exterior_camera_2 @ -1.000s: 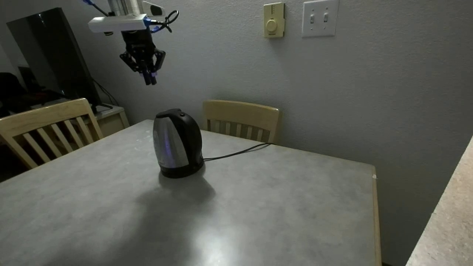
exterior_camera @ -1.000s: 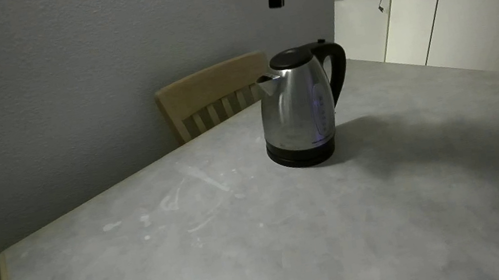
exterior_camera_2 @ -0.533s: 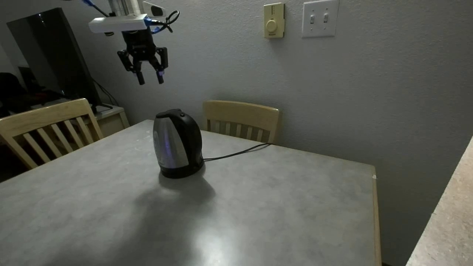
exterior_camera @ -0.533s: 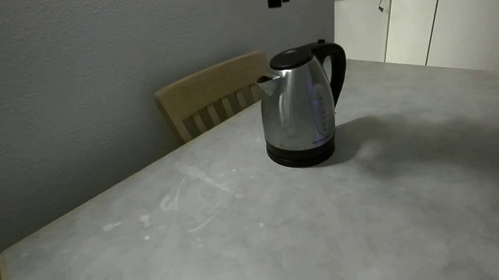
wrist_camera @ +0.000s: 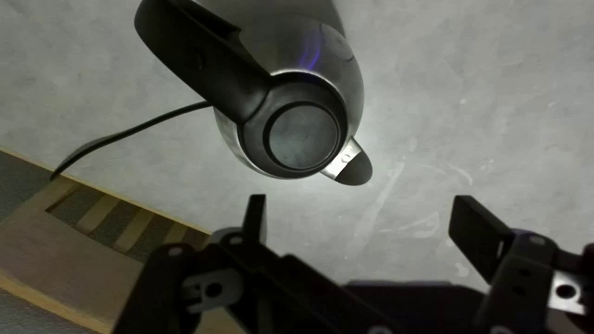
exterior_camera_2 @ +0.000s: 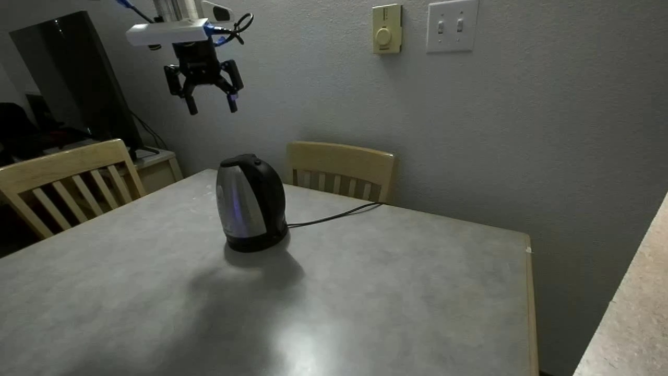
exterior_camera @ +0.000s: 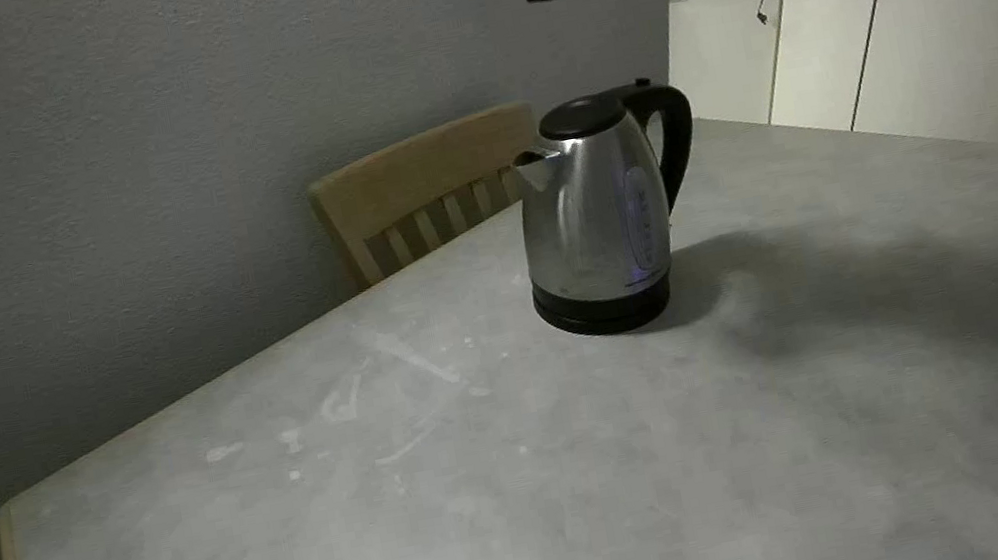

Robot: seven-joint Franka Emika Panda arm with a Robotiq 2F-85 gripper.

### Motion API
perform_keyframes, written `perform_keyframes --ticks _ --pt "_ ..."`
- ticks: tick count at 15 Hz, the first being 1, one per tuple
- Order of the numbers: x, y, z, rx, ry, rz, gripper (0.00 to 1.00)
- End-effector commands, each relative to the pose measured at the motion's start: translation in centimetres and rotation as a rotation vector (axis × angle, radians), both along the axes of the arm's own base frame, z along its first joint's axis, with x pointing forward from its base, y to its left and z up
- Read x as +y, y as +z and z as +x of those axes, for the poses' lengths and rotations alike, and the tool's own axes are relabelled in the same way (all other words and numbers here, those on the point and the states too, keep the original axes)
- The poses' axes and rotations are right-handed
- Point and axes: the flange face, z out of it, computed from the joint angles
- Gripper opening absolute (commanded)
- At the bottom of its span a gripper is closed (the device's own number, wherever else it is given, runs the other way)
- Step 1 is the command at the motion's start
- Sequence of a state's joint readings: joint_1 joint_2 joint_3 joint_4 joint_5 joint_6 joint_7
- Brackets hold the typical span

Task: Close the lid of the kettle

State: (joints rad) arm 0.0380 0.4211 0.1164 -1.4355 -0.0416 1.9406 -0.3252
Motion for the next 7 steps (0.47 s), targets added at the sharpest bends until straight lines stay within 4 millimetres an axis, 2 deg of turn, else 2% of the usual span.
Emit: perform_keyframes --ticks 1,4,5,7 --pt "-0.3 0.4 -0.8 -0.034 0.028 -0.005 1.0" --pt "-0.1 0.5 -0.6 -0.061 0.07 0.021 1.0" --pt "0.2 0.3 0.4 -0.041 0.033 0.007 1.0" --pt "0.2 0.2 0.5 -0.051 0.05 0.01 1.0"
